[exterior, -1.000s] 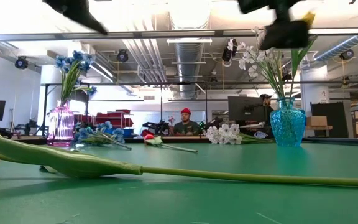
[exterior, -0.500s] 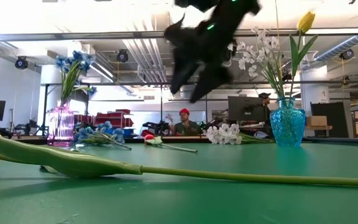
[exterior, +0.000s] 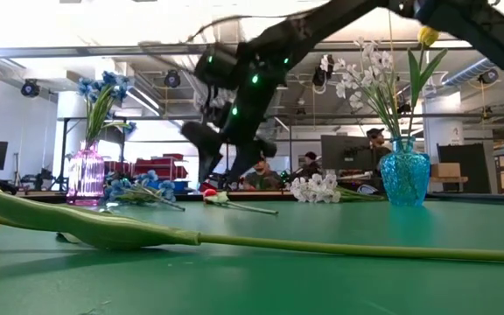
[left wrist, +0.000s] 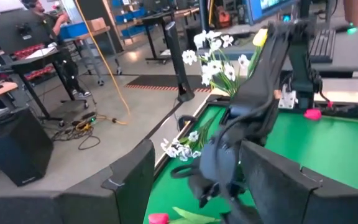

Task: Sort flowers into vase by color
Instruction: Put the top red tulip into the purple vase

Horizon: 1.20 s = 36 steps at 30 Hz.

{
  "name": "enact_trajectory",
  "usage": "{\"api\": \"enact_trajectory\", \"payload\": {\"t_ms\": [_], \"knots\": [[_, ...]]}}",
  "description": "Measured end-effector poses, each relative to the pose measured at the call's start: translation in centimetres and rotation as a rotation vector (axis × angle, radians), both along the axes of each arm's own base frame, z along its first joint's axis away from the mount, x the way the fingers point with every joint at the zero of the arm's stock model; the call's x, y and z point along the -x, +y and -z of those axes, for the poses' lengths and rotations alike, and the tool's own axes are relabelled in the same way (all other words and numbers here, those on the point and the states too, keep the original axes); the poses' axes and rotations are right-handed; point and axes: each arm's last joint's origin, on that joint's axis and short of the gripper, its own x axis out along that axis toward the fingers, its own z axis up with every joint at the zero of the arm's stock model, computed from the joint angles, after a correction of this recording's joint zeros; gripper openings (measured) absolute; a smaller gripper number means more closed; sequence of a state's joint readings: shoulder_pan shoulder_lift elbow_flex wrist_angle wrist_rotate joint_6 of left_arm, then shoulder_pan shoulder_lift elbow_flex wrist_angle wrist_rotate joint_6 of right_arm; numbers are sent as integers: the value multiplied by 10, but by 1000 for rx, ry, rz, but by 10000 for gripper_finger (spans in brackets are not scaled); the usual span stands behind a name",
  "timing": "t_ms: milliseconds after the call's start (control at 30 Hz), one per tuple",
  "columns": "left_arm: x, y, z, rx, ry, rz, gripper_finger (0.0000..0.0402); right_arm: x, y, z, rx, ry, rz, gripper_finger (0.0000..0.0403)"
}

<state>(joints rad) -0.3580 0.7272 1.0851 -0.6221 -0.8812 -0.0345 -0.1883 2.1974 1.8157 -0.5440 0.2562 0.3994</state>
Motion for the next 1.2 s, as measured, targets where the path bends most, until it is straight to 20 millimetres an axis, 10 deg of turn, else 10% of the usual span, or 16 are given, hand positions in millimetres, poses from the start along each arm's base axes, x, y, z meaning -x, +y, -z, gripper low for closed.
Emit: {"api": "enact_trajectory", "payload": {"t_ms": [333,767,1200], "knots": [[7,3,-2,-3,-16,-1,223,-13,-17,35,-22,68,37,295],[10,6,-1,-44,0,-109,223,-11,-12,38,-28,104,18,21],[5,1,30,4,102,0,223,-7,16,1,50,105,-57,14]]}}
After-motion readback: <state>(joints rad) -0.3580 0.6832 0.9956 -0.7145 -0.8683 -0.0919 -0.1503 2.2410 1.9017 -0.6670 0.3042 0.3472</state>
